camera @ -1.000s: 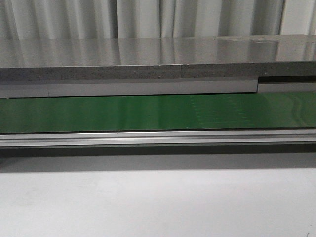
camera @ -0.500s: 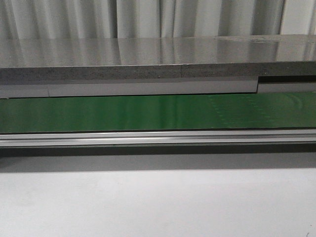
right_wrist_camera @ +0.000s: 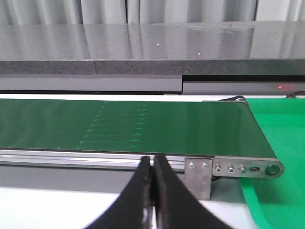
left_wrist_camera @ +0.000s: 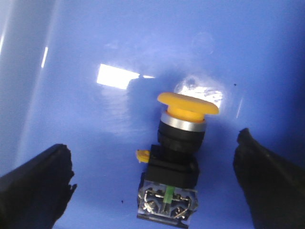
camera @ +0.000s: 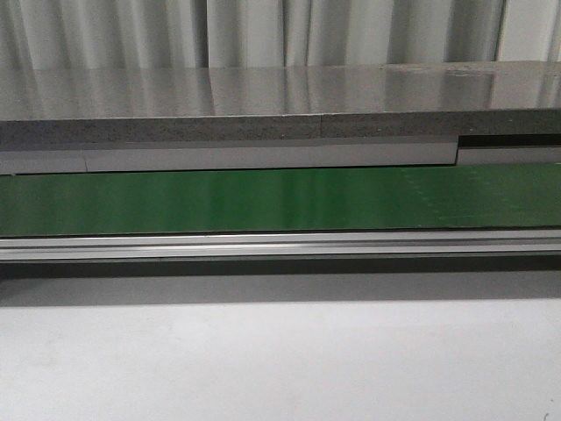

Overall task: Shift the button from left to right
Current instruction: 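Close the left gripper around the yellow button's body, then lift the button and set it on the conveyor belt, open left gripper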

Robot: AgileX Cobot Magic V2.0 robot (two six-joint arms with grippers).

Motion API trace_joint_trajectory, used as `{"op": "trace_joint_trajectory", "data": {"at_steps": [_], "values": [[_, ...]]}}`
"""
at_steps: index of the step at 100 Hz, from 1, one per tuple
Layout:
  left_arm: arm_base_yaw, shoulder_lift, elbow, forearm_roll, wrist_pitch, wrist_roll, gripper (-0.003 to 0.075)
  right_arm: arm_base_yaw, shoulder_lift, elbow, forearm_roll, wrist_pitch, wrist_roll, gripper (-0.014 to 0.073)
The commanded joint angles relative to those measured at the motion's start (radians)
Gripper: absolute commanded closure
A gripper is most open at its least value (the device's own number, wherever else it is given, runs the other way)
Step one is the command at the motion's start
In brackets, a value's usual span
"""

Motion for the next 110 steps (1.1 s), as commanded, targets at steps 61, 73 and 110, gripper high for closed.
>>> {"op": "trace_joint_trajectory", "data": {"at_steps": [61,73,110], "values": [[0.000,0.049,-0.040,-0.027,-0.041,0.009,0.0596,-0.001,-0.017,-0.019,-0.009,-0.087,-0.002,0.0661],[0.000,0.023,-0.073,-0.030,-0.008,0.009,0.0737,-0.001,-0.017,-0.019,-0.009,-0.087,-0.002,0.0661],[-0.030,-0.193,-0.126,-0.055,0.066,0.011,0.0739,-0.001,-0.017,-0.019,-0.009,-0.087,-0.002,0.0661]]}}
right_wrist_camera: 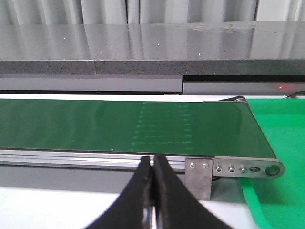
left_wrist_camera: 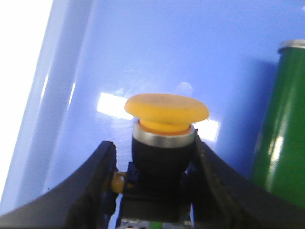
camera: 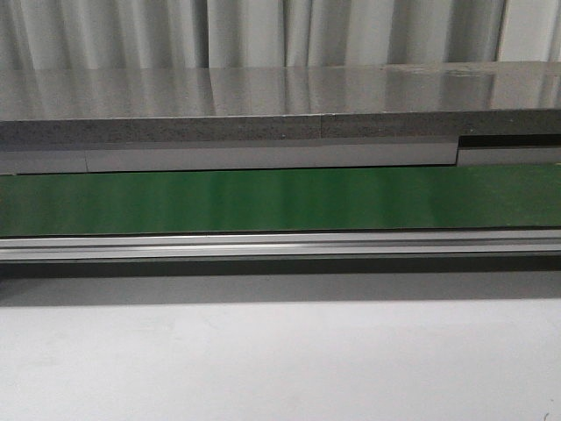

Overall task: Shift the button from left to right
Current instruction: 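Lift the button and set it on the conveyor belt, open left gripper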

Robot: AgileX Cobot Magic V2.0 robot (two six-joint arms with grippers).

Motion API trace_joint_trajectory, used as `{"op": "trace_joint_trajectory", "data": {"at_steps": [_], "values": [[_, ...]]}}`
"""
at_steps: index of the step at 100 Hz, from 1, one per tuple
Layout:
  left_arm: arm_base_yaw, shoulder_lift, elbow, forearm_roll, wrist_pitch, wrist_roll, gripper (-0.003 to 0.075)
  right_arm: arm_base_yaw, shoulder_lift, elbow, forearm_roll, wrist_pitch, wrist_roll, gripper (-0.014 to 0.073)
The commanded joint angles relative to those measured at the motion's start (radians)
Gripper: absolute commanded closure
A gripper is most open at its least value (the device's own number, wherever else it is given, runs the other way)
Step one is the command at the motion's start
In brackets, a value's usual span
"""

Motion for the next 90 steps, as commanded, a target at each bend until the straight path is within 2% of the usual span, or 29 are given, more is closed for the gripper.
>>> {"op": "trace_joint_trajectory", "data": {"at_steps": [1,45,65,72,79,90], "values": [[-0.027,-0.096,-0.029,-0.021,0.002,0.000,0.0739,-0.001,-0.017,-0.019,-0.009,-0.087,-0.002,0.0661],[-0.234,-0.070,-0.029,-0.023,0.046,0.029,0.0738,-0.001,-0.017,-0.019,-0.009,-0.087,-0.002,0.0661],[-0.263,-0.036,-0.024,-0.023,0.061,0.029,0.0714,-0.001,-0.017,-0.019,-0.009,-0.087,-0.002,0.0661],[-0.263,-0.027,-0.024,-0.023,0.061,0.029,0.0652,-0.001,-0.017,-0.019,-0.009,-0.087,-0.002,0.0661],[-0.263,-0.018,-0.024,-0.023,0.062,0.029,0.0554,-0.001,-0.017,-0.019,-0.009,-0.087,-0.002,0.0661],[-0.263,-0.012,-0.024,-0.026,0.062,0.029,0.0342,-0.001,-0.017,-0.019,-0.009,-0.087,-0.002,0.0661]]}}
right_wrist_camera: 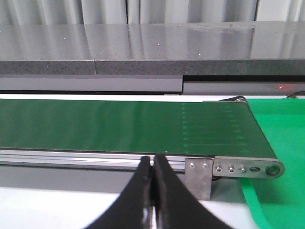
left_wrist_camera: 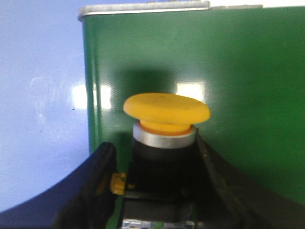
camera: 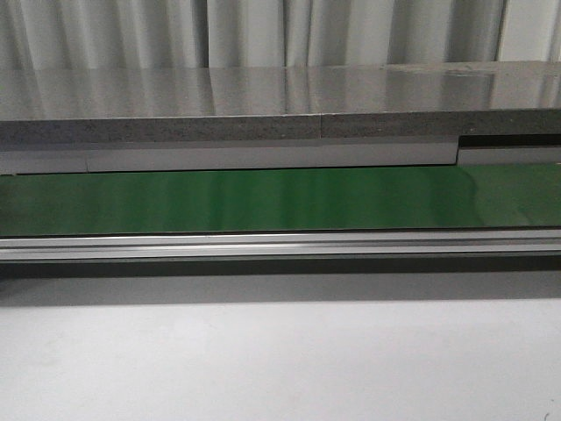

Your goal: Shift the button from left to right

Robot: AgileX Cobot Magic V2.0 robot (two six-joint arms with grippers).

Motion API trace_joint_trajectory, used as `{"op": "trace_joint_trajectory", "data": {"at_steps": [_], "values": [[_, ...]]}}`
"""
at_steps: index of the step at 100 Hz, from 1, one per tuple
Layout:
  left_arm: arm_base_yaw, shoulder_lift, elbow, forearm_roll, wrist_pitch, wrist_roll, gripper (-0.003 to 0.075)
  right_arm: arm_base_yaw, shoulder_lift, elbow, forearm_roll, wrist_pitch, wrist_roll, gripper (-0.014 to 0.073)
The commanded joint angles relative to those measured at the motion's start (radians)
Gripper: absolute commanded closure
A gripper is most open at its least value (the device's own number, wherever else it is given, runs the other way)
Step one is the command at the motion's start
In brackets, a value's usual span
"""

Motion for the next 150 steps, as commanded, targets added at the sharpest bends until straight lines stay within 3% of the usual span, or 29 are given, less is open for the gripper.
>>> {"op": "trace_joint_trajectory", "data": {"at_steps": [1,10,18,52,78,113,150], "values": [[-0.006,-0.037,-0.026,-0.014,-0.021,0.001,0.0314,-0.001,-0.017,-0.019,-0.009,-0.087,-0.002,0.0661],[-0.006,-0.037,-0.026,-0.014,-0.021,0.001,0.0170,-0.001,-0.017,-0.019,-0.009,-0.087,-0.002,0.0661],[-0.006,-0.037,-0.026,-0.014,-0.021,0.001,0.0120,-0.001,-0.017,-0.019,-0.009,-0.087,-0.002,0.0661],[-0.006,-0.119,-0.026,-0.170,0.006,0.100,0.0119,-0.001,-0.017,-0.019,-0.009,-0.087,-0.002,0.0661],[-0.006,-0.251,0.015,-0.186,-0.016,0.101,0.0120,-0.001,-0.017,-0.019,-0.009,-0.087,-0.002,0.0661],[-0.010,-0.589,0.298,-0.319,-0.299,0.214,0.0120,-0.001,-0.017,-0.019,-0.009,-0.087,-0.002,0.0661],[-0.178,-0.989,0.657,-0.306,-0.643,0.233,0.0120,-0.001,-0.017,-0.019,-0.009,-0.087,-0.002,0.0661]]}}
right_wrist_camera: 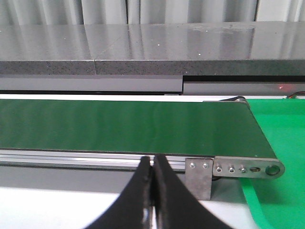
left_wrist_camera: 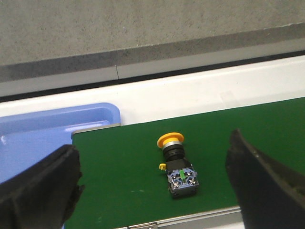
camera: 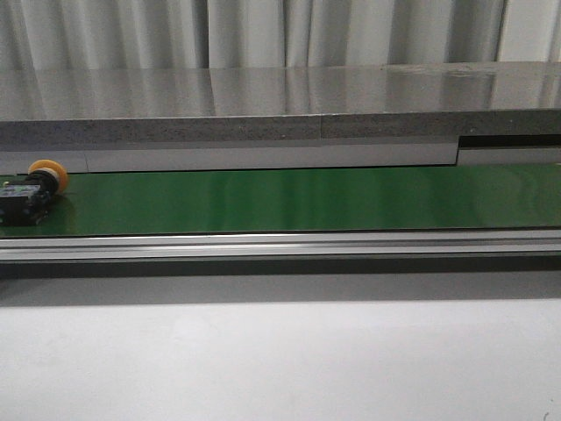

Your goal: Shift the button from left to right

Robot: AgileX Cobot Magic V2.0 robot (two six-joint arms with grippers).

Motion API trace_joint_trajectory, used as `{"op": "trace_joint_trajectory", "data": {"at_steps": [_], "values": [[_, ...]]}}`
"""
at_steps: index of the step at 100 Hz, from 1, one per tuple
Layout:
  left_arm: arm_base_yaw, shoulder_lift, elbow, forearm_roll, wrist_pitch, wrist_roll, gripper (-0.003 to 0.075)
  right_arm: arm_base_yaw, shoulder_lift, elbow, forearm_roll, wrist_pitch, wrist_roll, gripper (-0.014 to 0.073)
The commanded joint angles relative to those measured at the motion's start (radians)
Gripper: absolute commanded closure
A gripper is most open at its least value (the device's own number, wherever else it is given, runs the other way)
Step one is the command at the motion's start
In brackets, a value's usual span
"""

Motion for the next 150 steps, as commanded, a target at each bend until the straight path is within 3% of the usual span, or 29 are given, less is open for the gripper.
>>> {"op": "trace_joint_trajectory", "data": {"at_steps": [1,23,49,86,102,127,150], "values": [[-0.041,-0.094,0.059,-0.015,-0.158,0.000,0.0120,-0.001,-0.017,-0.019,-0.009,-0.087,-0.002,0.0661],[-0.069,-0.343,0.247,-0.015,-0.215,0.000,0.0120,-0.001,-0.017,-0.019,-0.009,-0.087,-0.002,0.0661],[-0.069,-0.551,0.351,-0.044,-0.219,0.000,0.0120,-0.001,-0.017,-0.019,-0.009,-0.087,-0.002,0.0661],[-0.069,-0.586,0.369,-0.044,-0.204,0.000,0.0129,-0.001,-0.017,-0.019,-0.009,-0.087,-0.002,0.0661],[-0.069,-0.586,0.369,-0.044,-0.206,0.000,0.0279,-0.001,-0.017,-0.019,-0.009,-0.087,-0.002,0.0661],[-0.069,-0.586,0.369,-0.044,-0.207,0.000,0.0742,-0.001,-0.017,-0.019,-0.009,-0.087,-0.002,0.0661],[-0.069,-0.586,0.369,-0.044,-0.207,0.000,0.0739,-0.001,-0.017,-0.019,-0.009,-0.089,-0.002,0.0661]]}}
